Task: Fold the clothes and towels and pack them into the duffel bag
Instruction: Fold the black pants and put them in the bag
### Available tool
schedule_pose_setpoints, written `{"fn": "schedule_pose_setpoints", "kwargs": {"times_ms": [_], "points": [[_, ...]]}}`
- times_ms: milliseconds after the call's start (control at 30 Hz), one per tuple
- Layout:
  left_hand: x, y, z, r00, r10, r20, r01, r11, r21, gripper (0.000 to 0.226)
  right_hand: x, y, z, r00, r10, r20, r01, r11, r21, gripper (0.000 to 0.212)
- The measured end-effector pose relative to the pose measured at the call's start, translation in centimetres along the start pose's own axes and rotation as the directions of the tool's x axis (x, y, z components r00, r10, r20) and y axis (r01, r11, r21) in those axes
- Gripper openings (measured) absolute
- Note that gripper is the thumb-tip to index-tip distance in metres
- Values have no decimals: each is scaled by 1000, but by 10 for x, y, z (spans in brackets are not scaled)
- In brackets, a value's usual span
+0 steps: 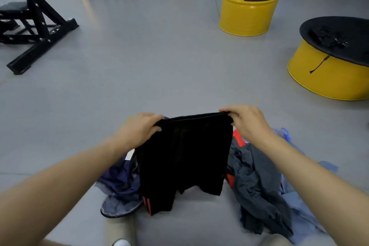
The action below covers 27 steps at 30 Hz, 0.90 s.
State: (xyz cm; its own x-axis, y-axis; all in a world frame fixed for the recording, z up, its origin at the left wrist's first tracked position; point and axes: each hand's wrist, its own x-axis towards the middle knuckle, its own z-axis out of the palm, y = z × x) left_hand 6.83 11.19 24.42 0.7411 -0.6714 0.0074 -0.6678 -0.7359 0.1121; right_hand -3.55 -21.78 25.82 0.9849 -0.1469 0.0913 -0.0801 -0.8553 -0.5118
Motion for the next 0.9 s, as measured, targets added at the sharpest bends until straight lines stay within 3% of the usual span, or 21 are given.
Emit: {"fn": "schedule_pose_setpoints", "kwargs": {"times_ms": [100,200,333,433,567,667,767,833,900], "points": [[44,-13,-20,975,-54,-215,54,999,-6,16,28,1,-17,983,36,-179,-20,995,93,35],[69,-9,-41,914,11,-405,-13,1000,-2,19,37,-3,-45,939,-26,-343,73,990,123,34],[67,-8,-29,882,76,-464,-97,995,-21,33,12,13,-40,916,-117,-384,159,984,78,33],[39,-6,34,921,127,-368,-148,988,-30,38,-26,47,16,946,-100,-309,126,990,68,35],[-17,4,149,979,133,-153,-143,988,-52,64,-86,97,128,997,62,-54,-53,988,146,40],[-62,10,241,995,96,27,-93,991,-94,70,-131,128,213,976,99,194,-124,985,116,40],[-108,13,324,975,49,216,-42,999,-34,96,-177,161,282,919,53,390,-75,996,40,41],[-132,17,357,947,27,320,-34,999,14,93,-204,176,312,907,15,420,-4,1000,-27,46],[-150,19,376,949,28,315,-45,998,44,66,-224,184,332,912,-31,410,86,989,-117,50]]}}
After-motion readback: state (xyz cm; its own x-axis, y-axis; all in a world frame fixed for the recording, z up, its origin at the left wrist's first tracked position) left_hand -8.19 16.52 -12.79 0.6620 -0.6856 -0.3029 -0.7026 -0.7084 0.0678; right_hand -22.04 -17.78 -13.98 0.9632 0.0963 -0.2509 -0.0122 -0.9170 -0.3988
